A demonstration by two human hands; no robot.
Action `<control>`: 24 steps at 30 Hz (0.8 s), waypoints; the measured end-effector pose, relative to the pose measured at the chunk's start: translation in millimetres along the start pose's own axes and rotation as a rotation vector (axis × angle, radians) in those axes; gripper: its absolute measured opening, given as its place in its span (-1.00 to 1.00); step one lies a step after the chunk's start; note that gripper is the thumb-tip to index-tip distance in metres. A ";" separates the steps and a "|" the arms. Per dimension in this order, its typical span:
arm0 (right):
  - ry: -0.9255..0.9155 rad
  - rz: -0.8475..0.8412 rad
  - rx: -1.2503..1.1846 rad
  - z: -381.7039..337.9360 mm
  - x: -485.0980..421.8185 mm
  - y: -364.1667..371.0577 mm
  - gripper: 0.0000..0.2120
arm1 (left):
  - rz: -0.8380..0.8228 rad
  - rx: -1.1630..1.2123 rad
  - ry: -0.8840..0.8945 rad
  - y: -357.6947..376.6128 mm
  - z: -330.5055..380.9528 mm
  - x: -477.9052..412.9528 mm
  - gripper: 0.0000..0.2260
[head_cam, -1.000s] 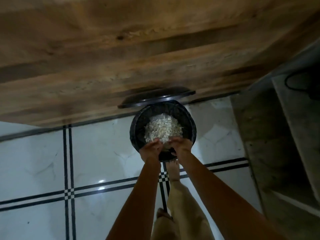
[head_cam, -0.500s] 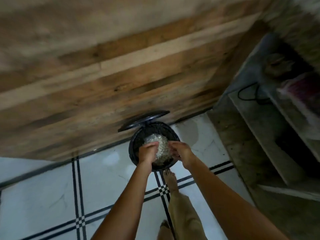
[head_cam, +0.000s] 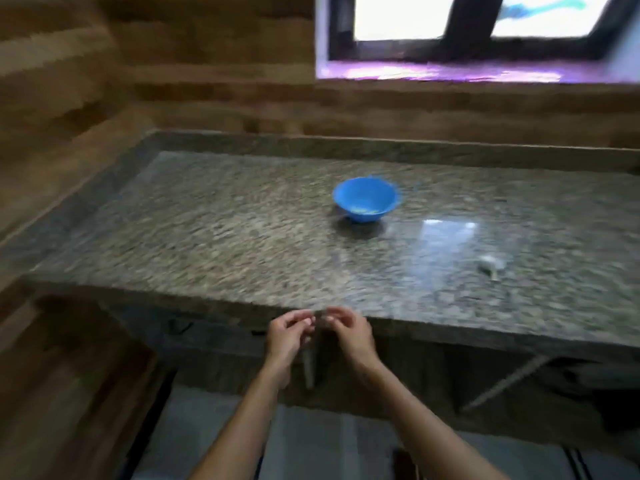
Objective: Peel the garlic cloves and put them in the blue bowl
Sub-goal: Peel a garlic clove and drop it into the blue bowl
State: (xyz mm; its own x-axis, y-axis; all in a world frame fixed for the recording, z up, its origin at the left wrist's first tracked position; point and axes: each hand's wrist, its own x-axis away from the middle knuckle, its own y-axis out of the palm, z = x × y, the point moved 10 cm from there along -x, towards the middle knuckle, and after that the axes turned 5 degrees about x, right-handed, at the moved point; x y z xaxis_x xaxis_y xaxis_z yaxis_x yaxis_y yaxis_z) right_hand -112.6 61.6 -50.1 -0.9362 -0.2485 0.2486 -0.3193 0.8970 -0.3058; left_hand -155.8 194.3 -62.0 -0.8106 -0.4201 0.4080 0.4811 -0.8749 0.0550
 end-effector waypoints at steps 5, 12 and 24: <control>-0.059 0.489 0.194 19.1 -56.0 -234.1 -0.73 | -0.156 -0.370 0.279 204.8 52.7 -85.6 -0.71; 0.096 0.544 0.596 84.1 -122.3 -363.0 -0.43 | -0.017 -1.028 0.427 283.0 35.7 -178.9 -0.51; 0.184 0.411 -0.274 94.5 -152.4 -324.8 -0.79 | 0.214 -0.652 0.833 264.7 179.5 -160.8 -0.84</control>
State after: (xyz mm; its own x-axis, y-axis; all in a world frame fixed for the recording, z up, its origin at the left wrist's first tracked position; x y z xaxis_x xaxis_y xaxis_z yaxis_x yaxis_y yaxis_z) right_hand 120.0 -226.5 -75.5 -0.9268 0.1905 0.3236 0.1424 0.9757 -0.1666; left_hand 161.8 73.4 50.5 -0.8217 -0.3955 -0.4105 0.5685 -0.6201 -0.5406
